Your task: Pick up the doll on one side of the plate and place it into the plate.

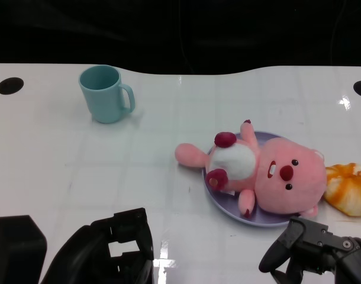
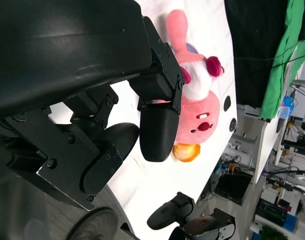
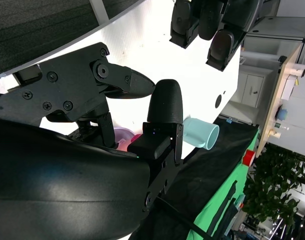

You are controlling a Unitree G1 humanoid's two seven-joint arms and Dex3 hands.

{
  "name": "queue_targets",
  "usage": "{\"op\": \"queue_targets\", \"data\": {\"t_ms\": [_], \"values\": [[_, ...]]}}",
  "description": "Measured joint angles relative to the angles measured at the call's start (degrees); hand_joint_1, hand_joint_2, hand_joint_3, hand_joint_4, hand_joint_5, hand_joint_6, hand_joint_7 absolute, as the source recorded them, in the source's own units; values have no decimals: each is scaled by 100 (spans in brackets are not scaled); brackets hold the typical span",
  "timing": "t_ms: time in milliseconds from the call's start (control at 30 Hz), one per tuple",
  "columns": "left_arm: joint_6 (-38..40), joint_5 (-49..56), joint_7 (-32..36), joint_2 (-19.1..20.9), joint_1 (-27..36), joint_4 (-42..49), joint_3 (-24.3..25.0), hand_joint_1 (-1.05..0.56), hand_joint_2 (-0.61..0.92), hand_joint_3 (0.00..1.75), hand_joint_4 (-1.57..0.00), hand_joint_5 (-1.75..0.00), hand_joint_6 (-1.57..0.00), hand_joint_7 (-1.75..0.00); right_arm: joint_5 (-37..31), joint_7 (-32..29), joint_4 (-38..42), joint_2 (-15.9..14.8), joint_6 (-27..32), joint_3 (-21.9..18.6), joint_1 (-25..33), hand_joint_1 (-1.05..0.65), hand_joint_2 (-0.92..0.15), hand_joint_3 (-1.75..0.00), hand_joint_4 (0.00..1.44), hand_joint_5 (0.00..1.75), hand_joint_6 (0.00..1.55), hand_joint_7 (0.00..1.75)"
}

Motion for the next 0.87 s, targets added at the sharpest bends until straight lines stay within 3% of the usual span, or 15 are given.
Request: {"op": "queue_targets", "data": {"t_ms": [867], "values": [[-254, 53, -145, 59, -74, 347, 69, -16, 37, 149, -93, -175, -76, -174, 3, -1, 4, -10, -14, -37, -23, -24, -73, -73, 65, 163, 58, 131]]}}
